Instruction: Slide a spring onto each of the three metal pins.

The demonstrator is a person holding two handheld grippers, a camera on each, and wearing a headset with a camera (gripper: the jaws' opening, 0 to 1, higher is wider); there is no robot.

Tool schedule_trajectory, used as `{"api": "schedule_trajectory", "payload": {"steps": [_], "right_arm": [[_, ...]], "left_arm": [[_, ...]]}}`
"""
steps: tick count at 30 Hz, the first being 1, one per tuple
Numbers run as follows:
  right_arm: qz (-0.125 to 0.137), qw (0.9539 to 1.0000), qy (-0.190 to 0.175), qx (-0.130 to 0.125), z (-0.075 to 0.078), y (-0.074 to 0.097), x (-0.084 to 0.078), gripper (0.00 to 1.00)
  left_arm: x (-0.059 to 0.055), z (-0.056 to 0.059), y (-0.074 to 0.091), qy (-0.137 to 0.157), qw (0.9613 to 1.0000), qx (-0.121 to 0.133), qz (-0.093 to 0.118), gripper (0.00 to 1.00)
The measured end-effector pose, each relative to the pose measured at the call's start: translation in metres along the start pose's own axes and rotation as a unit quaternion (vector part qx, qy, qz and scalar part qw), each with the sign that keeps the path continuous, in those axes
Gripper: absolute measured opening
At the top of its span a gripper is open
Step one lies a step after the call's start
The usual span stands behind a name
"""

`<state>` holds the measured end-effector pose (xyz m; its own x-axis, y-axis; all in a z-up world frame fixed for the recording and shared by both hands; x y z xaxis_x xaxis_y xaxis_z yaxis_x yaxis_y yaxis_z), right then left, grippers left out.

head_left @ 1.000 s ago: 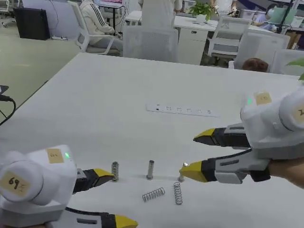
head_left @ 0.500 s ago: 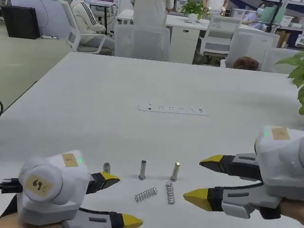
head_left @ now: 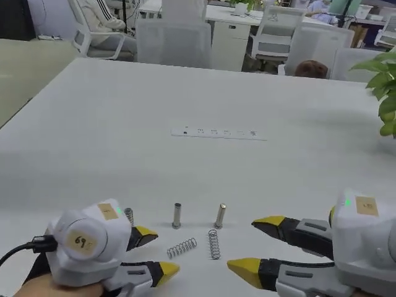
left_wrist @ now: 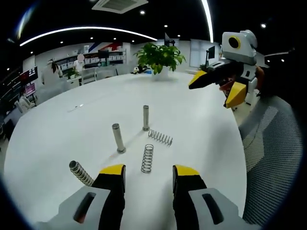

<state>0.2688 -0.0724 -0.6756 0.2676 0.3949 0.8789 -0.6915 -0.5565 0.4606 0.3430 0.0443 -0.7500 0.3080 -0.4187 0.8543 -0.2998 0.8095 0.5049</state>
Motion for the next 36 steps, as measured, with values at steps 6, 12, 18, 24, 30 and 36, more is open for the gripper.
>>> {"api": "schedule_trajectory", "payload": {"steps": [6,12,18,24,30,36], "right_arm": [[-0.005,0.9999,-0.010,0.003,-0.001,-0.002,-0.006,0.44],[-0.011,0.9998,-0.012,0.009,-0.002,-0.006,-0.011,0.44],[-0.016,0.9997,-0.013,0.014,-0.003,-0.009,-0.014,0.44],[-0.020,0.9995,-0.010,0.024,-0.007,-0.012,-0.016,0.43],[-0.019,0.9994,-0.006,0.027,-0.010,-0.011,-0.015,0.43],[-0.017,0.9994,-0.005,0.029,-0.011,-0.011,-0.013,0.43]], "left_arm": [[-0.003,-0.002,-0.012,0.008,1.0000,0.005,-0.001,0.27],[-0.009,-0.003,-0.018,0.004,1.0000,0.006,-0.006,0.21],[-0.010,-0.004,-0.020,0.002,1.0000,0.007,-0.003,0.16],[-0.010,-0.003,-0.023,-0.001,1.0000,0.003,-0.001,0.14],[-0.011,-0.002,-0.026,-0.017,0.9998,0.001,-0.001,0.07],[-0.011,0.000,-0.026,-0.030,0.9995,0.001,-0.003,0.03]]}}
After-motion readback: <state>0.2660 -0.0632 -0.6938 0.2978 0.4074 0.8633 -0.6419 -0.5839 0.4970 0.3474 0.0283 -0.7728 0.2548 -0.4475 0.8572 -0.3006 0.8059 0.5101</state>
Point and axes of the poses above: the centre of the closed fingertips' face, and the gripper's own axes: y roughly backward along the fingers, z roughly to its right, x roughly out of its top, the point moved 3 cm from there along y, roughly backward along the fingers, and after that the axes turned 8 degrees about y, right-handed, at the moved point
